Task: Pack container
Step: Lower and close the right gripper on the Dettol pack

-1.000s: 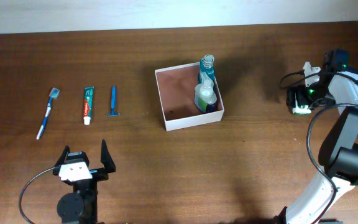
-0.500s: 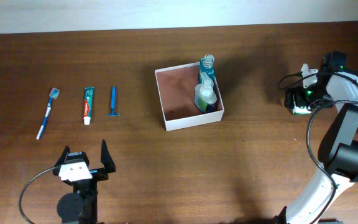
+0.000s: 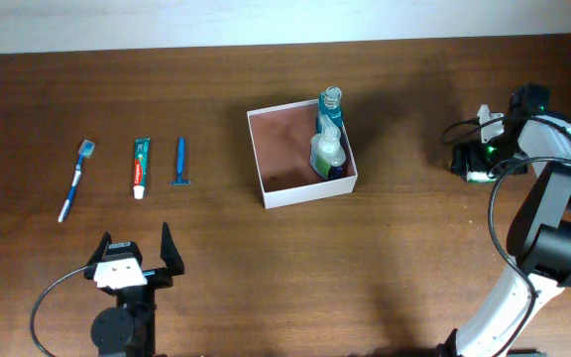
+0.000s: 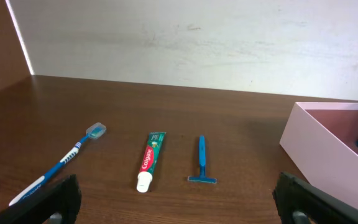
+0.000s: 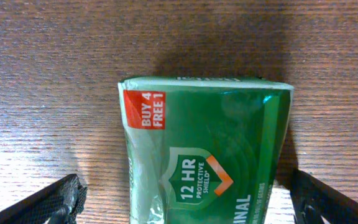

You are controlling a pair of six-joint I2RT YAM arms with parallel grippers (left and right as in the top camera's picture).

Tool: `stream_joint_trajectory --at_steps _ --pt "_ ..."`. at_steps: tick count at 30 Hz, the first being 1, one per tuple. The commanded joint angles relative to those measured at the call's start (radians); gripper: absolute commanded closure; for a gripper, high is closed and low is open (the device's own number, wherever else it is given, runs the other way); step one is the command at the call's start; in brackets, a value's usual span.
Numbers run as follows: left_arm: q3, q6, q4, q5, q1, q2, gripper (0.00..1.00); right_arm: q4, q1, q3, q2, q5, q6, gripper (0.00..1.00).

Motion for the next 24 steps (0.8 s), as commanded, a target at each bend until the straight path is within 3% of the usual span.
stream_joint_trajectory --at_steps 1,5,8,11,12,15,24 --pt "-0.008 -0.01 0.002 -0.006 0.0 -0.007 0.01 0.003 0.006 -0.01 0.019 -0.02 0.0 0.01" --pt "-0.008 -0.01 0.002 -0.007 0.0 -0.007 0.0 0.003 0.006 -0.01 0.019 -0.02 0.002 0.0" --pt "-0.008 -0.01 0.002 -0.007 0.0 -0.007 0.01 0.003 0.006 -0.01 0.019 -0.019 0.02 0.06" --pt "-0.008 -0.01 0.002 -0.007 0.0 -0.007 0.0 0.003 0.006 -0.009 0.019 -0.019 0.027 0.24" --pt "-0.008 -0.01 0.002 -0.006 0.0 -0.007 0.01 0.003 0.006 -0.009 0.019 -0.019 0.027 0.36" --pt "-0.008 -0.01 0.002 -0.007 0.0 -0.007 0.01 0.002 0.006 -0.009 0.019 -0.019 0.047 0.47" --pt "-0.008 -0.01 0.002 -0.007 0.0 -0.007 0.01 -0.063 0.006 0.076 0.016 -0.019 0.075 0.53"
